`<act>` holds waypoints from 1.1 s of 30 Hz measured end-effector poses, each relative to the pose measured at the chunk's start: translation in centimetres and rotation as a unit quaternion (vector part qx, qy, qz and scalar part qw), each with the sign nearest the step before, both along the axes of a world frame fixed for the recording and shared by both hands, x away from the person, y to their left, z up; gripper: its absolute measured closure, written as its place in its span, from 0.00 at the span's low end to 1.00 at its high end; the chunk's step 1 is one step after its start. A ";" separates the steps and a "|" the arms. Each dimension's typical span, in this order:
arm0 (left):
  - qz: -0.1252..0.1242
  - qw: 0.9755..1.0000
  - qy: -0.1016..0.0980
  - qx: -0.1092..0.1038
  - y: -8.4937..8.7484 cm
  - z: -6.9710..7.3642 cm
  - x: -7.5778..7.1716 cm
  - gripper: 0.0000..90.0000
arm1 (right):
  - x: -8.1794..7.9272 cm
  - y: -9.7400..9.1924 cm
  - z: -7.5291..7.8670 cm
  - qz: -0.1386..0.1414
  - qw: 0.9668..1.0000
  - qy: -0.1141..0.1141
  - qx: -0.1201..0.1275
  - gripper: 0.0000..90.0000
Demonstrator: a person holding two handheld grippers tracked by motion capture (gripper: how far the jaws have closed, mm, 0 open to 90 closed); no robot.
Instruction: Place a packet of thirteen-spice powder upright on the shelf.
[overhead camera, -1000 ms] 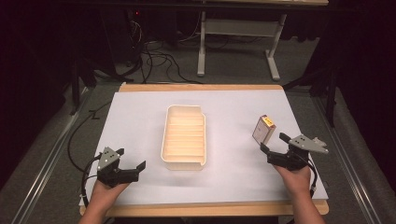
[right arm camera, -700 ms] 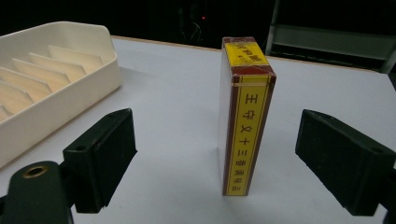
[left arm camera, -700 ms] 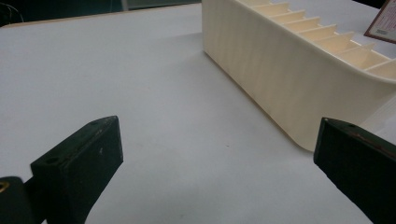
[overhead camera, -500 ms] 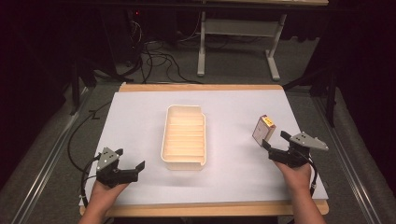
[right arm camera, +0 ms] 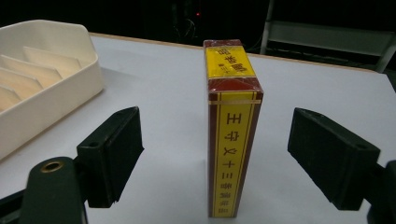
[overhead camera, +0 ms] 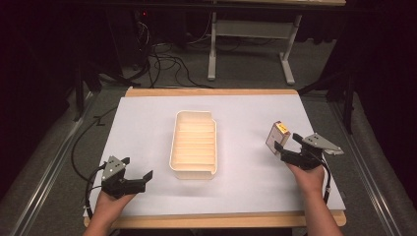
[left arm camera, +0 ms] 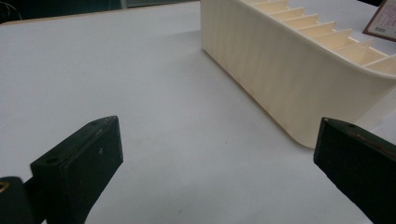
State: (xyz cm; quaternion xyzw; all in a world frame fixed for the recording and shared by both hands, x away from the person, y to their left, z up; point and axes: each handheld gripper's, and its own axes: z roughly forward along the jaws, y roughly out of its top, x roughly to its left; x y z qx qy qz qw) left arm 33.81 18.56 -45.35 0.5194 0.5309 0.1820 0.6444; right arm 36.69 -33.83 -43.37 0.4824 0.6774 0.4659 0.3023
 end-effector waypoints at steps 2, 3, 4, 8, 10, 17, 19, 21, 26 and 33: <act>-0.001 1.000 0.001 0.002 0.0 0.0 -0.1 0.02 | 0.4 0.1 -0.1 -0.001 1.000 0.003 -0.001 0.20; -0.001 1.000 0.001 0.001 0.0 -0.1 -0.1 0.02 | 0.6 0.1 -0.1 -0.002 1.000 0.003 -0.001 0.21; -0.002 1.000 0.002 0.002 0.0 -0.1 -0.1 0.02 | 0.8 0.1 -0.1 -0.001 1.000 0.000 0.001 0.21; -0.005 1.000 0.003 0.004 0.0 -0.1 -0.3 0.02 | 1.7 0.1 -0.2 0.003 1.000 -0.012 0.005 0.27; -0.004 1.000 0.003 0.004 0.0 -0.1 -0.3 0.02 | 2.4 0.1 -0.3 0.004 1.000 -0.007 0.001 0.28; -0.005 1.000 0.007 0.007 0.1 -0.3 -0.3 0.02 | 3.2 0.2 -0.5 0.001 1.000 -0.009 -0.001 0.39; -0.005 1.000 0.008 0.007 0.0 -0.4 -0.2 0.02 | 3.0 0.4 -0.5 0.002 1.000 -0.013 -0.006 0.42; -0.005 1.000 0.008 0.007 0.0 -0.4 -0.2 0.02 | 2.8 0.4 -0.4 0.000 1.000 -0.013 0.000 0.45; -0.007 1.000 0.011 0.011 -0.1 -0.6 -0.2 0.02 | 2.5 0.2 -0.5 0.001 1.000 -0.014 0.008 0.52; -0.007 1.000 0.012 0.009 -0.2 -0.6 -0.1 0.02 | 2.2 -0.2 -0.3 0.002 1.000 -0.017 0.012 0.63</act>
